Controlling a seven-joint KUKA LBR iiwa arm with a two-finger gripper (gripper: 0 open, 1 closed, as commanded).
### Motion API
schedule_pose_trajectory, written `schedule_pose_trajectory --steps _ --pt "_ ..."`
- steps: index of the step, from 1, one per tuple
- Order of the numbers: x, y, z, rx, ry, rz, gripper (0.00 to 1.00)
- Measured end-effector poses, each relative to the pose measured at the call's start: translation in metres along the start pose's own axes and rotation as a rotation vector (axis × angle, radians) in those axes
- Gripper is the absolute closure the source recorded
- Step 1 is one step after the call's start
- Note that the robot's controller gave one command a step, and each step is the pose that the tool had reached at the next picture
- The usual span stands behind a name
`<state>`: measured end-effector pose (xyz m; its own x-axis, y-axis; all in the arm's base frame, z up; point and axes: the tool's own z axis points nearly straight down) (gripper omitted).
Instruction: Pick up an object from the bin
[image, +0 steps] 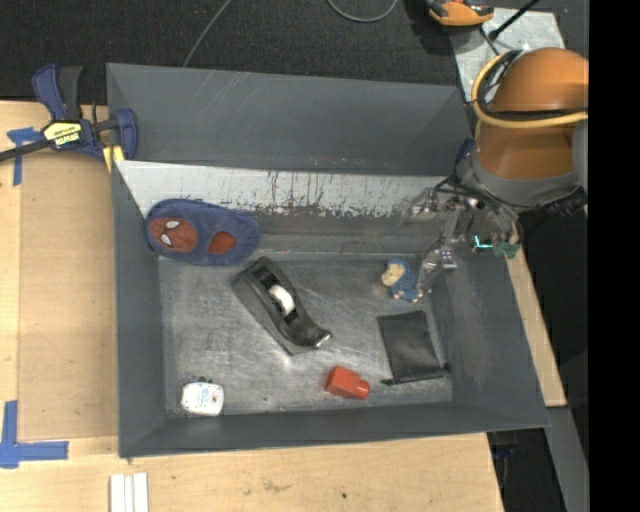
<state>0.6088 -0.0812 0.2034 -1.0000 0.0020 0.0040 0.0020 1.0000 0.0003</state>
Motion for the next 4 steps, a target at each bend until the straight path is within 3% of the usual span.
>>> schedule_pose_trajectory --steps 1,2,3,4 --pt "0.026 -0.037 0.055 0.001 -0.001 0.084 0.0" --pt "0.022 -0.028 0.109 0.007 -0.036 -0.222 0.0" --pt "0.019 -0.026 0.107 0.007 -0.047 -0.224 1.0" --pt "0.011 -0.038 -0.014 0.005 -0.018 -0.239 1.0"
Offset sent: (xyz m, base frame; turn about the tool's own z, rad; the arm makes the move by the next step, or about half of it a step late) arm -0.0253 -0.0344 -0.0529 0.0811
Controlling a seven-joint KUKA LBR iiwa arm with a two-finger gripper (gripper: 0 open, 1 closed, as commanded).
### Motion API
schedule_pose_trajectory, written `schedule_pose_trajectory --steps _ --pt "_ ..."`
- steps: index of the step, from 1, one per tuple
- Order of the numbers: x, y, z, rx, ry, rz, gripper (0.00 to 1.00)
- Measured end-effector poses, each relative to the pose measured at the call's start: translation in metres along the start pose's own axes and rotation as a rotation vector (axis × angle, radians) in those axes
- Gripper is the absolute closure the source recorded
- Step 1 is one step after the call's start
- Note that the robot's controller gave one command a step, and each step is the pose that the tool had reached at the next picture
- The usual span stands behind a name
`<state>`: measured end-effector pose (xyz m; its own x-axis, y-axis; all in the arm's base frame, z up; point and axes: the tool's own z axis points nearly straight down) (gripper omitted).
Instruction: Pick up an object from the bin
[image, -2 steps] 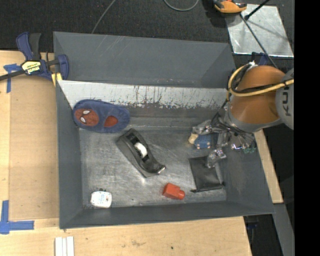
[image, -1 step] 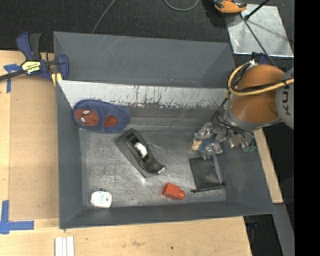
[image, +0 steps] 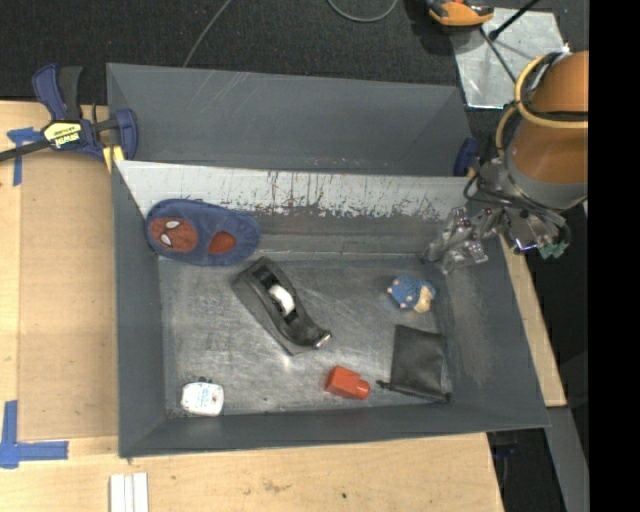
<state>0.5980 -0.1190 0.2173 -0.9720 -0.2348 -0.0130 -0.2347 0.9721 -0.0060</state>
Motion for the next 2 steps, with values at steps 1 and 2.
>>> schedule_pose_trajectory --steps 1,2 --pt "0.002 0.001 0.005 -0.005 0.009 0.001 0.0" --pt "-0.014 0.005 0.146 -0.004 0.004 -0.085 0.0"
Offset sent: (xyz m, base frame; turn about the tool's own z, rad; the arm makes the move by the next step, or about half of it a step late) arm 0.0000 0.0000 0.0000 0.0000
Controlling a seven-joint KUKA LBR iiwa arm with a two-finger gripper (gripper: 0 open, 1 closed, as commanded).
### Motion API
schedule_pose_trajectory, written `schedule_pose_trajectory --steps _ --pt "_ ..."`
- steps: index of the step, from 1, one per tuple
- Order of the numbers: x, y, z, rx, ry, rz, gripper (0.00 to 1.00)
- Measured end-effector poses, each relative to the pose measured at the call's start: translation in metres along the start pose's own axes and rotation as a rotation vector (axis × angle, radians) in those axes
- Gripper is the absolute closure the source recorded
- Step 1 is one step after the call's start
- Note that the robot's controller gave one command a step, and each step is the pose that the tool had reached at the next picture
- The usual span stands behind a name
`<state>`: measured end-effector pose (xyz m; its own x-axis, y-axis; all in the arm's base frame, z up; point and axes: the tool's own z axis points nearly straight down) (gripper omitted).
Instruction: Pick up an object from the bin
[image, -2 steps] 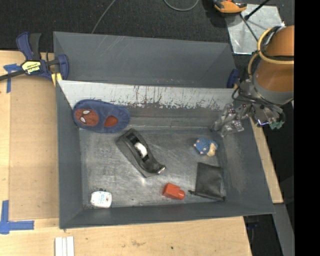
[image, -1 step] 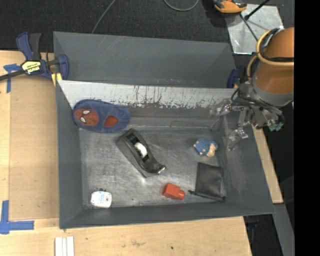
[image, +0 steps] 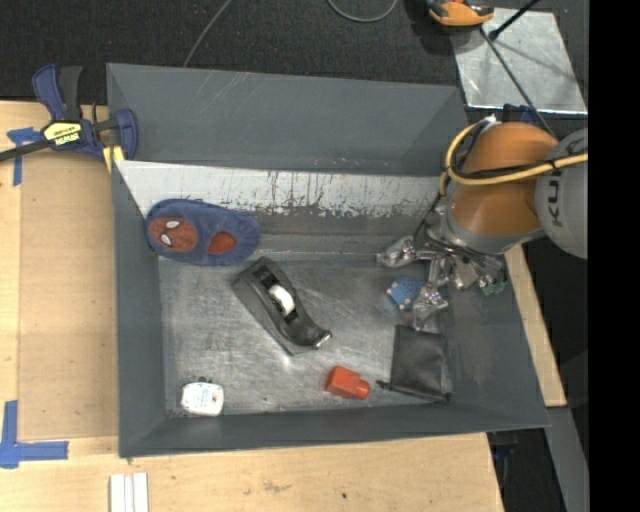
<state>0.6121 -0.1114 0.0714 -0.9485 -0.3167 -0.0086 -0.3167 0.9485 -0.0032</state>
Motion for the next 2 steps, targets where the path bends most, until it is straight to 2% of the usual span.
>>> schedule_pose_trajectory --steps 1,2 --pt "-0.003 0.0 -0.004 0.003 -0.01 0.0 1.0" --pt "0.007 0.006 -0.141 0.003 -0.003 -0.102 1.0"
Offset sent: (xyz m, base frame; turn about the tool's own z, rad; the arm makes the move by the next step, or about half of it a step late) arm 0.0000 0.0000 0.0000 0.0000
